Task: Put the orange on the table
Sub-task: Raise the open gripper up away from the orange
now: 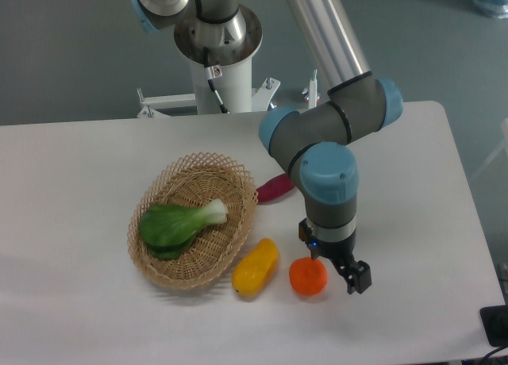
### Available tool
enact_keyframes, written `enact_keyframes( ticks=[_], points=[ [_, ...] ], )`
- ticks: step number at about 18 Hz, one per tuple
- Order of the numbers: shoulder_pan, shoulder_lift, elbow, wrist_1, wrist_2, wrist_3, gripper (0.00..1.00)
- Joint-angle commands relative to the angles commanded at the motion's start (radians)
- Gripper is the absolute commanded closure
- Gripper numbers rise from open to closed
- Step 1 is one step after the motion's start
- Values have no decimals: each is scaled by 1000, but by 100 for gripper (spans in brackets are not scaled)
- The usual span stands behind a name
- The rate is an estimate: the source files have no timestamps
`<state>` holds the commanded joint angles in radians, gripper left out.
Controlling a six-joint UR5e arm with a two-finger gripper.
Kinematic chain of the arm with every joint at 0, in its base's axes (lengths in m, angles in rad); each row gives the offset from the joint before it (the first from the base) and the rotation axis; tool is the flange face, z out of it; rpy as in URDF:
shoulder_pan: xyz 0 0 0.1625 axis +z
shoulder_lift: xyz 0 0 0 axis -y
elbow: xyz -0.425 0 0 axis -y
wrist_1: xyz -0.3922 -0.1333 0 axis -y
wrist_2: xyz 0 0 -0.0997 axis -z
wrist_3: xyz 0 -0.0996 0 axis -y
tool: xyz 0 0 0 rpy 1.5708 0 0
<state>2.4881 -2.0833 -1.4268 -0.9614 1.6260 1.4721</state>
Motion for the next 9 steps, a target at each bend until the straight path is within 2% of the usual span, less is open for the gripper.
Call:
enact_keyframes(
  ticks=[4,9],
  points=[
    [31,25,20,-65,-8,53,0],
    [49,34,25,-82,-9,158,0]
  ],
)
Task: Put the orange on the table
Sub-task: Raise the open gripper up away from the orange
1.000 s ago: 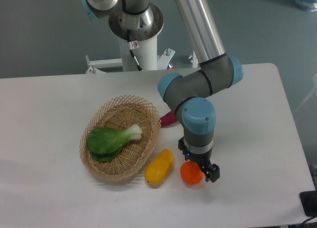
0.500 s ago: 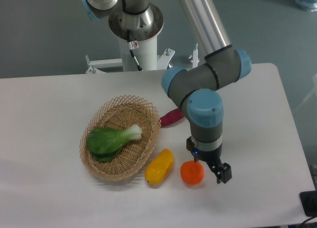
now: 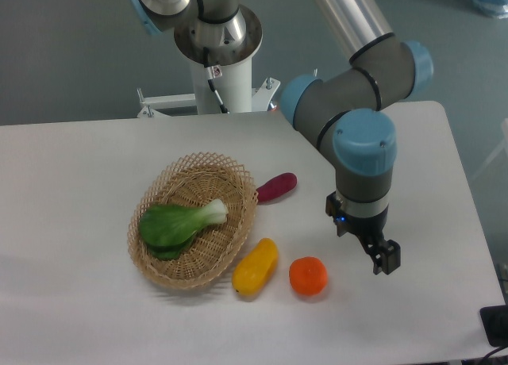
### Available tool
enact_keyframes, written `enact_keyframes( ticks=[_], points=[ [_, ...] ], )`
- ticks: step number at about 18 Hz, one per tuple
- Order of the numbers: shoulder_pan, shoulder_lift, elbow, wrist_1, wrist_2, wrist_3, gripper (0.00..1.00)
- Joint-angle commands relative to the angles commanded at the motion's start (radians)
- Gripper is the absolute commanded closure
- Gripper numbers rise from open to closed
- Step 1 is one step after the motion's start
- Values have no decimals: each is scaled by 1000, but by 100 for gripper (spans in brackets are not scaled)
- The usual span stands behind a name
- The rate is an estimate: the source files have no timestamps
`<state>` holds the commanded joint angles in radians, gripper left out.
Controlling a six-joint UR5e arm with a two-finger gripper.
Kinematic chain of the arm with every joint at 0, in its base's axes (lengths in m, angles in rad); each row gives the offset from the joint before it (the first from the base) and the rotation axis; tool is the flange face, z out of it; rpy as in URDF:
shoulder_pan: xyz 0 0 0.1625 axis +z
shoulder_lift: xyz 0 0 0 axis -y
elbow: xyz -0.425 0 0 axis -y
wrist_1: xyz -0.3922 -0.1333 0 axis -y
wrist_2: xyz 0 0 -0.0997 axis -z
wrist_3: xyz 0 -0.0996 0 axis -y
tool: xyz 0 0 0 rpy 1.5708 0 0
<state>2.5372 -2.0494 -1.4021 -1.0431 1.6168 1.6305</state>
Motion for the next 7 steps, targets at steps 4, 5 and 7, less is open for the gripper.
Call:
enact_keyframes(
  ticks=[4,5,7],
  points=[
    [5,2,2,0,-8,3,0],
    [5,2,3,2,-14,3,0],
    [6,6,3,2,-32,2,0]
  ],
)
